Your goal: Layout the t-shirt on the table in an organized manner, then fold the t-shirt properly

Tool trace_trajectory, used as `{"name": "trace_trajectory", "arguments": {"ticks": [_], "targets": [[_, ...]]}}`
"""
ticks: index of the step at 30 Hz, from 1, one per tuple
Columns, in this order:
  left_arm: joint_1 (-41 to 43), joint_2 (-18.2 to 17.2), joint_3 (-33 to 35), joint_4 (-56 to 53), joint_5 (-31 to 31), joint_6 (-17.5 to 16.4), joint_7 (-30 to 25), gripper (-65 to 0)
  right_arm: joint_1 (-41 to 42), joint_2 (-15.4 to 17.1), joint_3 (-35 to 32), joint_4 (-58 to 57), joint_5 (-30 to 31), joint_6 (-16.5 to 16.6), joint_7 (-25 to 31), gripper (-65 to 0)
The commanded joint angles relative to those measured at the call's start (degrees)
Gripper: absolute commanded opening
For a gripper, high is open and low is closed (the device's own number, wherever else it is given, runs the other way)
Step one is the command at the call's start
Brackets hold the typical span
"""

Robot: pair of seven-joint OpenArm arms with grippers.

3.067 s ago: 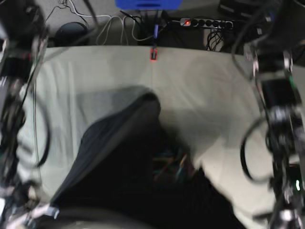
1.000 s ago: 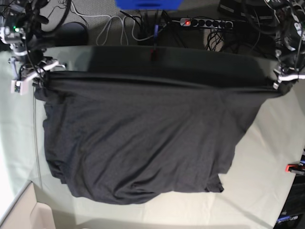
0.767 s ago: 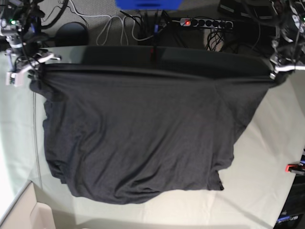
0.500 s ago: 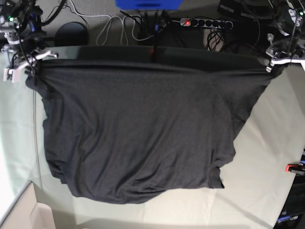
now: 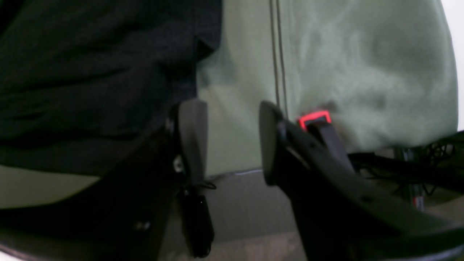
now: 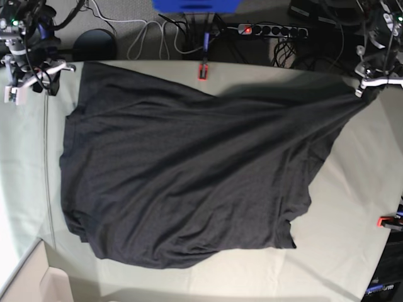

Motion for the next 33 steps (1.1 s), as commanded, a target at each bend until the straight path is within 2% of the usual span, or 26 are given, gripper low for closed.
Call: {"name": "trace_trajectory", "arguments": {"ticks": [1,5,7,9,12,15,20,24,27,33], "targets": [[0.11,-0.43,-0.37,0.78,-0.5,0.1,-1.17,-64.6,0.15,0.53,0.36,1.13,0.58,0.0,1.33,-40.6],[-1.91,-0.87,-0.54,0.78,-0.5,0.18,-1.09,-64.0,3.13,1.06,0.18,0.95,0.4,0.0,1.16,-40.2],[-3.14,-0.96,-0.54,0.78,-0.5,0.45,-1.09,-59.6,4.89,2.81,-0.7,0.6,0.4,0.0,0.72,-40.1],[-4.46,-0.96,-0.54,0.78,-0.5,0.54,-1.09,-52.5,7.0,4.22,-2.46,-0.19,0.4,0.0,0.72,-40.1],[-6.92,-0.78,-0.28,0.78,-0.5,0.54,-1.09,-45.5,12.01,8.0,-4.92,-3.79,0.4,0.0,0.63,-39.0],[-9.03,-0.87,-0.19,0.87,-0.5,0.27,-1.09,-45.2,18.78,11.6,-6.06,-11.62,0.4,0.0,0.63,-33.3],[-10.79,-0.96,-0.1,0.78,-0.5,0.36,-1.09,-45.2,33.82,18.11,-6.24,-33.07,0.4,0.0,0.89,-21.9],[-10.7,-0.43,-0.1,0.17,0.03,0.36,-1.09,-45.2,43.31,22.42,-10.19,-48.89,0.4,0.0,1.33,-21.4],[-10.52,-0.43,-0.1,-3.17,0.03,0.36,-1.09,-45.2,46.74,22.95,-14.5,-54.17,0.49,0.0,1.69,-21.4],[-10.43,-0.43,-0.54,-9.94,0.03,0.18,-1.09,-45.2,44.63,20.4,-17.75,-54.61,0.4,-0.26,9.51,-21.4]]}}
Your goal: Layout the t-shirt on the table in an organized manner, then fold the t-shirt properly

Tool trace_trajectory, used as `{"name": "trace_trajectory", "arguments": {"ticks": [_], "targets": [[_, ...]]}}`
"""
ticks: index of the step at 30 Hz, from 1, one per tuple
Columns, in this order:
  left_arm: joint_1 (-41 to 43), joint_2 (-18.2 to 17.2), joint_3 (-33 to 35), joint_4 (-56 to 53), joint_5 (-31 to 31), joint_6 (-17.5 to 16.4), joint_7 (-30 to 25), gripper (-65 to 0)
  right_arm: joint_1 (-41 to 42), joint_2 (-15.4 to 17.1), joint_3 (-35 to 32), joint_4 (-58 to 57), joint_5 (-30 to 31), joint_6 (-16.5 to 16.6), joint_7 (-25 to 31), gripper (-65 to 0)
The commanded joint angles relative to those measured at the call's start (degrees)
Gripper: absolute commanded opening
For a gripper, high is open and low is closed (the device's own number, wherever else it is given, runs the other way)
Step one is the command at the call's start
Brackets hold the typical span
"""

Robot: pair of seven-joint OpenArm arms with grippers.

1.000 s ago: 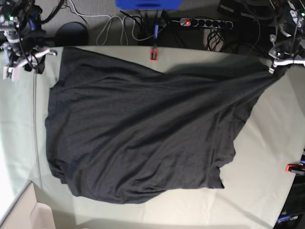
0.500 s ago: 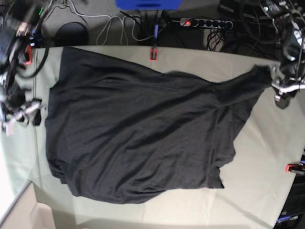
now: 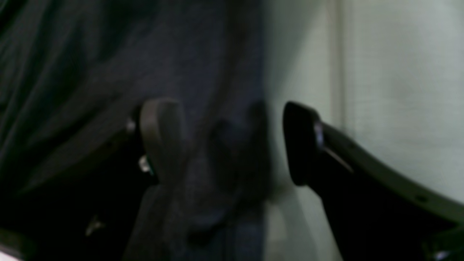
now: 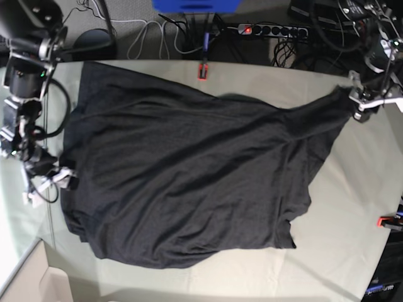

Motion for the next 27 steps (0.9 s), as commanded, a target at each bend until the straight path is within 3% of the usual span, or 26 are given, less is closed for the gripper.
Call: {"name": "trace_trajectory", "arguments": {"ticks": [1,11,13,18,19,24,27], "targets": [[0.03,-0.56,-0.37,-0.02,-0.69,-0.41,-0.87,-45.2,0.28,1.21,0.06,0.78,0.42,0.13,1.76,-21.4],[-3.39,-1.18,-0.19,-13.03,-0.61,-0.41,-1.48,-45.4,-3.41,-2.31,-0.56,0.87,0.42,0.13,3.34,-23.5],[-5.06,-1.36,-0.19,-15.67,-0.61,-0.41,-1.48,-45.5,-3.68,-2.31,-0.56,0.87,0.42,0.13,3.16,-30.3],[-10.51,-2.32,0.07,-20.51,-0.61,-0.41,-1.48,-45.5,-5.44,-4.33,-0.64,2.19,0.42,0.13,2.99,-61.8],[-11.83,-2.32,0.16,-21.56,-0.61,-0.41,-1.48,-45.6,-6.32,-4.6,-0.64,2.71,0.42,0.13,2.72,-65.0],[-19.48,-2.32,1.22,-29.03,-0.61,-0.41,-1.48,-45.6,-11.59,-8.03,-3.28,11.77,0.6,0.31,-2.46,-65.0],[-24.49,-3.46,7.72,-34.57,-0.61,-0.41,-1.66,-45.6,-16.16,-11.54,-6.97,22.41,0.69,0.31,-5.01,-65.0]]}}
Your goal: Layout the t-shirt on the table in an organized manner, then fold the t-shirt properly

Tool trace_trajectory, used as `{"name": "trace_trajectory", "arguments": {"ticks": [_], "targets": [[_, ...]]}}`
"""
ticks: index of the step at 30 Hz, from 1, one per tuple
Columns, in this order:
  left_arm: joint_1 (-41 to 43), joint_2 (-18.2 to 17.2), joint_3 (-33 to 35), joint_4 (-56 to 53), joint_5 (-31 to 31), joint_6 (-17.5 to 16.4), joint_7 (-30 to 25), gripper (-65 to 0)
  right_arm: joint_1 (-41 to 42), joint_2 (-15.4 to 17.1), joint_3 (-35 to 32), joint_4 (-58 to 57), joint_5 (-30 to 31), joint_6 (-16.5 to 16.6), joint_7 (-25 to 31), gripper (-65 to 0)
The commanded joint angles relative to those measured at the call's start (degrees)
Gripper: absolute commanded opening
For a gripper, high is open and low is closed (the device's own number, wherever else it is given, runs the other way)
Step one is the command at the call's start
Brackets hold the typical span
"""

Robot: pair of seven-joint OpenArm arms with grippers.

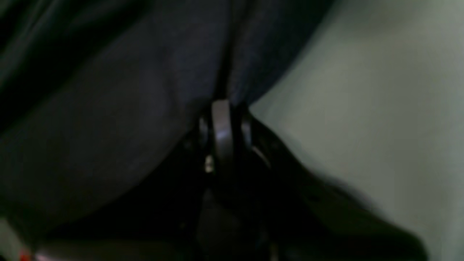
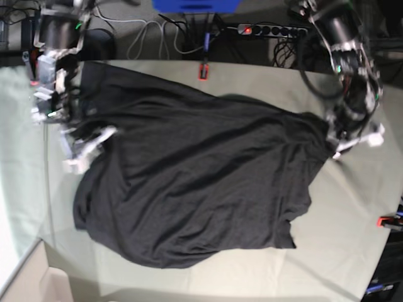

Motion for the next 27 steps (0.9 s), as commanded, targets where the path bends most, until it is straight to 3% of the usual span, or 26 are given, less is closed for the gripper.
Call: {"name": "trace_trajectory", "arguments": {"ticks": [1,6,10,12,16,21,23,27], "targets": [[-2.25,0.18,2.35,-1.34,-0.41,-0.12,1.88,-45.6,-0.96,-1.36,-1.17,4.26,1.26,0.85,0.58,-65.0],[-8.14,0.36,12.82,-6.79,-0.5,0.14,-6.21,-45.6,-8.08,-5.76,-8.64,21.67,1.34,0.94,-3.03,-65.0],[-13.33,0.36,21.78,-7.75,-1.02,0.23,-12.45,-45.6,-12.47,-6.02,-19.54,32.83,1.34,1.03,-3.73,-65.0],[-15.79,0.27,23.19,-6.79,-1.11,0.23,-13.15,-45.6,-13.53,-6.11,-24.2,35.12,1.43,1.03,-3.73,-65.0],[-18.78,-0.25,21.96,-1.69,-1.11,0.32,-10.52,-45.6,-14.67,-9.1,-28.33,34.85,1.08,1.03,-3.73,-65.0],[-17.9,-3.6,16.68,6.49,-1.02,0.05,-3.66,-45.2,-13.88,-8.92,-30.09,32.22,1.34,1.03,-3.82,-65.0],[-15.96,-5.18,14.49,7.19,-1.2,-0.03,-2.78,-45.2,-13.0,-8.4,-31.41,32.3,1.34,1.03,-3.91,-59.8],[-8.32,-6.15,11.06,11.24,-5.24,-0.03,0.83,-45.1,-12.56,-7.34,-29.74,32.74,1.34,1.03,-3.82,-43.1]]}}
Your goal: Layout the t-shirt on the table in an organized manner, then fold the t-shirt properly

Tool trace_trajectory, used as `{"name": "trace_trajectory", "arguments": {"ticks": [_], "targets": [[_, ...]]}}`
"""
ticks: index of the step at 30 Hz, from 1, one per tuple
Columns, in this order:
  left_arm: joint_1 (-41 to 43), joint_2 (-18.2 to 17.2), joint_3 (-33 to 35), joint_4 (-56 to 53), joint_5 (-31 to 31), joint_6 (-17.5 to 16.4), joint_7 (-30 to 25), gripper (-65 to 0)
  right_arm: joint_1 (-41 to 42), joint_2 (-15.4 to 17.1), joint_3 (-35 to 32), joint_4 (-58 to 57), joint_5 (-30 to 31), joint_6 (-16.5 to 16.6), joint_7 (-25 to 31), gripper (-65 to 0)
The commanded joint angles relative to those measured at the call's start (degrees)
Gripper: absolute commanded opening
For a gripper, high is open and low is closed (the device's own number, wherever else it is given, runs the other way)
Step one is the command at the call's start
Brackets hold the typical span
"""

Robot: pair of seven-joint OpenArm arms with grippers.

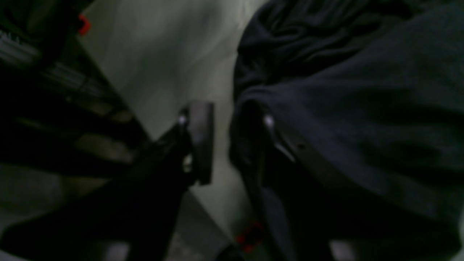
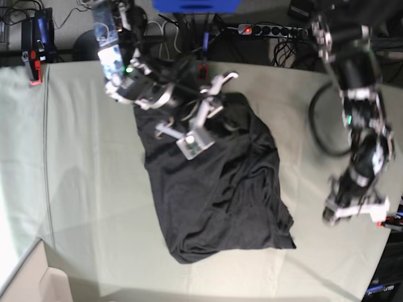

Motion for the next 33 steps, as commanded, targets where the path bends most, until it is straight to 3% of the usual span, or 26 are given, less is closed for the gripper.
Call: {"name": "trace_trajectory", "arguments": {"ticks": [1,4,8,16,23,29,33], "targets": [[1.84,-0.33,-0.6,3.29,-3.11,-0.58,1.45,-45.1,0.16,0.24,1.52,1.62,0.43,0.29,1.1,-39.6],[10.37,0.46,-0.68,8.74,-6.8,-0.49,3.64,-45.1,-0.02,0.24,6.89,3.82,0.43,0.29,1.1,-32.5],[17.93,5.56,-0.6,9.71,-7.16,-0.58,3.73,-45.1,0.07,0.59,12.43,6.9,0.43,0.29,1.1,-30.5],[17.66,7.76,-0.6,1.01,-7.16,-0.67,3.73,-45.1,4.55,0.59,17.26,2.5,0.16,0.2,1.1,-30.4],[16.26,7.67,-0.6,1.44,-7.24,-0.67,4.17,-45.1,16.6,3.93,17.26,-19.04,0.16,0.2,1.54,-30.5],[22.41,5.21,-1.03,9.44,-7.77,-0.67,4.26,-45.2,29.96,4.9,17.17,-36.8,0.16,0.2,1.98,-30.5],[27.42,3.1,-1.21,16.39,-7.86,-0.67,3.99,-45.3,38.75,5.52,17.09,-50.16,0.16,-0.07,8.48,-30.5]]}}
